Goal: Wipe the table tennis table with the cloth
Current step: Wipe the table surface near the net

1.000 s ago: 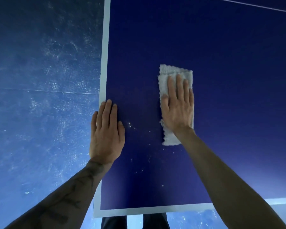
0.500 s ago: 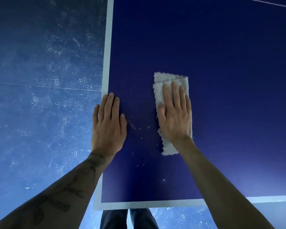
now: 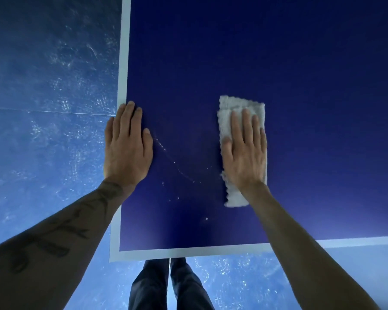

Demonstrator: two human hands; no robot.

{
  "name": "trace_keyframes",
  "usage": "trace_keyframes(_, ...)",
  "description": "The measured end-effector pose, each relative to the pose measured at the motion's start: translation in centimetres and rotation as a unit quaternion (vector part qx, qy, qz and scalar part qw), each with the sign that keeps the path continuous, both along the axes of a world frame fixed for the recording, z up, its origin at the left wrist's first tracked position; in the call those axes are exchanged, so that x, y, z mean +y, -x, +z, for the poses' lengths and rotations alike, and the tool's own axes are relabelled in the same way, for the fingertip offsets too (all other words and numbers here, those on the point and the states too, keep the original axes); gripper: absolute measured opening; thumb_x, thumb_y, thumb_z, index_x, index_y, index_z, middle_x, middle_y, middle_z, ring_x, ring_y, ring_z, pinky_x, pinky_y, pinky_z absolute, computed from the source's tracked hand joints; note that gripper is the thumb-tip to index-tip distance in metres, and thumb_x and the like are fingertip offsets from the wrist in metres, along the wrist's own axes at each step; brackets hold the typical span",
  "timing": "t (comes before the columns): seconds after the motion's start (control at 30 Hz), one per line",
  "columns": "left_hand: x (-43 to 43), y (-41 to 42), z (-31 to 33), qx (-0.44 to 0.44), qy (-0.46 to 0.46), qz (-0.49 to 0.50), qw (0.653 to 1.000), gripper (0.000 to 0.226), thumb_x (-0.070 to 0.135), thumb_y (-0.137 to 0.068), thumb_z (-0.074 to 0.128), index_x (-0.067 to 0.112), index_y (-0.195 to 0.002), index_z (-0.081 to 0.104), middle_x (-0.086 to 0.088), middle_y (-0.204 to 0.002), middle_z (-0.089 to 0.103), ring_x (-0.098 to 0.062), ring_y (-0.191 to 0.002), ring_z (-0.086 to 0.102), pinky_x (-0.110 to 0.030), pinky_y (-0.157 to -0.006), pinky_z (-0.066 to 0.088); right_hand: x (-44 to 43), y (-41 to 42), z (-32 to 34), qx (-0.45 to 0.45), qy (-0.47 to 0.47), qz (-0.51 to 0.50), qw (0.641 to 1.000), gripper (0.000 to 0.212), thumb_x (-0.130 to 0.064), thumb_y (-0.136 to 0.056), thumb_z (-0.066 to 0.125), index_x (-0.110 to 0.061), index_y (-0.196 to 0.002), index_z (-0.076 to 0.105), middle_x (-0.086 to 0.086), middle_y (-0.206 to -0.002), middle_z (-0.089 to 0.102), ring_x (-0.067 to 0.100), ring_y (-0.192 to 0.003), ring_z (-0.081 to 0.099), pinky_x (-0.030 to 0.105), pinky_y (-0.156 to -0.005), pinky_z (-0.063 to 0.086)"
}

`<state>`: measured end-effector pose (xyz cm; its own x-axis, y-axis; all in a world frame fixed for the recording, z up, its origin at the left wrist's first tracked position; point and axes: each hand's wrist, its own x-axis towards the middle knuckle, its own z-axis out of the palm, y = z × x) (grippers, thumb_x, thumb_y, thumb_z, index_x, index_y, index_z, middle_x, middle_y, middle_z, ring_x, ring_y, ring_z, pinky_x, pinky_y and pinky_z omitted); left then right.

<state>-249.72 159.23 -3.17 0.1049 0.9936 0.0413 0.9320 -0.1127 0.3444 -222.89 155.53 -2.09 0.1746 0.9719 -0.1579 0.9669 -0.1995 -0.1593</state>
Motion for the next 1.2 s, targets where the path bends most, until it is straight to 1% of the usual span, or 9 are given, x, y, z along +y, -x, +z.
trace_keyframes(0.1, 0.0, -0.1, 0.1, 0.003, 0.000, 0.003, 1.000, 0.051, 0.024, -0.111, 0.034, 0.000, -0.156, 0.039, -0.015, -0.168, 0.032, -0.033, -0.158, 0.025, -0.051, -0.130, 0.017, 2.3, 3.7, 0.1, 0.021, -0.015, 0.000, 1.000, 0.065, -0.042, -0.111, 0.015, -0.021, -0.171, 0.002, 0.009, -0.179, -0.001, 0.028, -0.165, -0.003, 0.050, -0.134, 0.006)
trace_keyframes(0.3, -2.7, 0.2, 0.8, 0.007, -0.002, -0.010, 1.000, 0.053, 0.027, -0.110, 0.035, -0.003, -0.154, 0.041, -0.019, -0.165, 0.037, -0.037, -0.155, 0.031, -0.053, -0.128, 0.019, -4.7, 6.6, -0.3, 0.032, -0.029, 0.235, 0.971, 0.062, -0.038, -0.112, 0.024, -0.022, -0.171, 0.011, 0.006, -0.179, 0.002, 0.026, -0.166, -0.002, 0.048, -0.134, 0.011)
trace_keyframes(0.47, -8.4, 0.9, 1.3, 0.014, 0.013, -0.021, 1.000, 0.056, 0.027, -0.108, 0.036, -0.003, -0.155, 0.041, -0.019, -0.166, 0.036, -0.036, -0.155, 0.031, -0.053, -0.129, 0.020, -4.4, 0.5, 0.4, 0.011, 0.010, 0.061, 0.998, 0.064, -0.041, -0.110, 0.019, -0.025, -0.171, 0.009, 0.006, -0.179, 0.004, 0.027, -0.166, -0.001, 0.049, -0.133, 0.011)
trace_keyframes(0.57, -10.1, 0.9, 0.6, 0.030, 0.010, -0.025, 0.999, 0.057, 0.026, -0.106, 0.038, -0.004, -0.155, 0.041, -0.019, -0.166, 0.036, -0.037, -0.155, 0.032, -0.056, -0.127, 0.023, -1.1, 2.5, 0.8, 0.031, -0.001, -0.021, 0.999, 0.067, -0.041, -0.108, 0.015, -0.023, -0.171, 0.004, 0.009, -0.179, 0.000, 0.028, -0.165, -0.004, 0.050, -0.134, 0.007)
trace_keyframes(0.63, -10.3, 1.0, 0.1, 0.032, 0.009, -0.023, 0.999, 0.058, 0.026, -0.106, 0.037, -0.003, -0.156, 0.040, -0.018, -0.166, 0.035, -0.036, -0.156, 0.030, -0.055, -0.128, 0.022, -0.6, 5.3, 0.4, 0.035, -0.012, 0.011, 0.999, 0.068, -0.041, -0.107, 0.015, -0.021, -0.171, 0.006, 0.010, -0.179, 0.000, 0.030, -0.165, -0.004, 0.050, -0.134, 0.006)
trace_keyframes(0.73, -10.3, 1.1, -0.1, 0.027, 0.000, -0.026, 0.999, 0.056, 0.024, -0.106, 0.037, -0.002, -0.156, 0.040, -0.018, -0.166, 0.035, -0.036, -0.156, 0.030, -0.054, -0.128, 0.021, -3.9, 8.3, -0.1, 0.043, -0.025, 0.158, 0.986, 0.065, -0.039, -0.110, 0.024, -0.019, -0.171, 0.013, 0.010, -0.179, 0.004, 0.031, -0.165, 0.000, 0.050, -0.134, 0.009)
trace_keyframes(0.83, -10.2, 1.1, 0.1, 0.016, -0.001, -0.027, 0.999, 0.056, 0.024, -0.107, 0.038, -0.003, -0.156, 0.040, -0.018, -0.166, 0.035, -0.036, -0.156, 0.029, -0.056, -0.128, 0.021, -7.9, 6.2, 0.0, 0.039, -0.021, 0.231, 0.972, 0.063, -0.038, -0.111, 0.029, -0.022, -0.171, 0.016, 0.005, -0.179, 0.005, 0.027, -0.166, 0.002, 0.049, -0.132, 0.014)
trace_keyframes(1.07, -10.2, 1.3, -0.5, 0.010, 0.002, -0.020, 1.000, 0.057, 0.026, -0.106, 0.035, -0.001, -0.156, 0.039, -0.017, -0.167, 0.034, -0.035, -0.157, 0.028, -0.056, -0.128, 0.020, -5.7, -1.0, 0.1, 0.005, -0.012, 0.008, 1.000, 0.064, -0.040, -0.111, 0.022, -0.020, -0.171, 0.013, 0.012, -0.178, 0.011, 0.031, -0.165, 0.007, 0.052, -0.133, 0.014)
trace_keyframes(1.2, -10.3, 1.2, -0.5, 0.011, -0.002, -0.020, 1.000, 0.056, 0.026, -0.107, 0.035, 0.000, -0.156, 0.039, -0.016, -0.167, 0.034, -0.034, -0.156, 0.028, -0.055, -0.128, 0.020, -4.9, 4.8, -0.2, 0.034, -0.038, 0.080, 0.996, 0.066, -0.040, -0.109, 0.024, -0.019, -0.171, 0.014, 0.011, -0.178, 0.008, 0.032, -0.165, 0.003, 0.051, -0.133, 0.011)
